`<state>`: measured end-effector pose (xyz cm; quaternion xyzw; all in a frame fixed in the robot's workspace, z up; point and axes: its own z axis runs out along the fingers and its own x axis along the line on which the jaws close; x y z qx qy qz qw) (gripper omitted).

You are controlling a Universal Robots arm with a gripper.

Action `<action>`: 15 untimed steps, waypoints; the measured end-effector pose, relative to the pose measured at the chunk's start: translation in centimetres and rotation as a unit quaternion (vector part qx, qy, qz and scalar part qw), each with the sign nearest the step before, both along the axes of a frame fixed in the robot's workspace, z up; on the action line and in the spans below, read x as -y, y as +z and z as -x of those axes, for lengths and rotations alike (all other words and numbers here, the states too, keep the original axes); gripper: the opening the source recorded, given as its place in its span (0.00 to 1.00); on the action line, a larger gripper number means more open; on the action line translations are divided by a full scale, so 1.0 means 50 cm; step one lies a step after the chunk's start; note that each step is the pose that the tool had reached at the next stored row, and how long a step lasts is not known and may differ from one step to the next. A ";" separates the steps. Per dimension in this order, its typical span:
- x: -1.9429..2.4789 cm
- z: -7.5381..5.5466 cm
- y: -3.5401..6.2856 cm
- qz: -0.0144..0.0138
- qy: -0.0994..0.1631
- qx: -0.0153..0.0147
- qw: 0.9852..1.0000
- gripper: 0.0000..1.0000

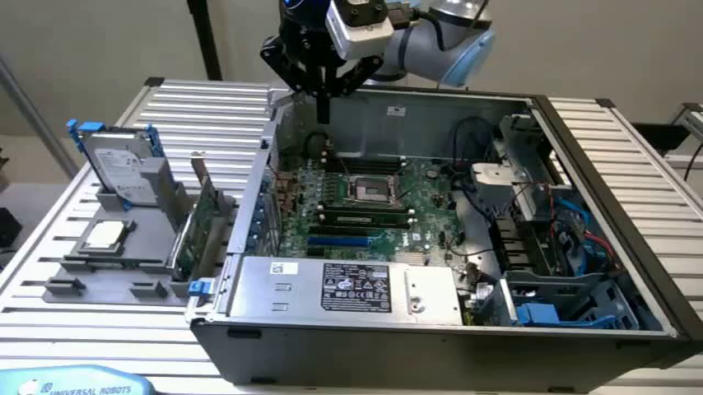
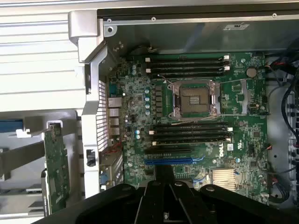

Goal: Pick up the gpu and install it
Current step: 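Reach for the gpu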

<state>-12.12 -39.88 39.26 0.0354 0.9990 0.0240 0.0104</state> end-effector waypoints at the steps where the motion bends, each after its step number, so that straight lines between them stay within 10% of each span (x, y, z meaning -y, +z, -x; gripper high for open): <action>1: 0.0000 0.000 0.000 0.000 0.000 0.000 1.000 0.11; 15: 0.0007 0.002 0.000 0.000 0.000 0.000 1.000 0.11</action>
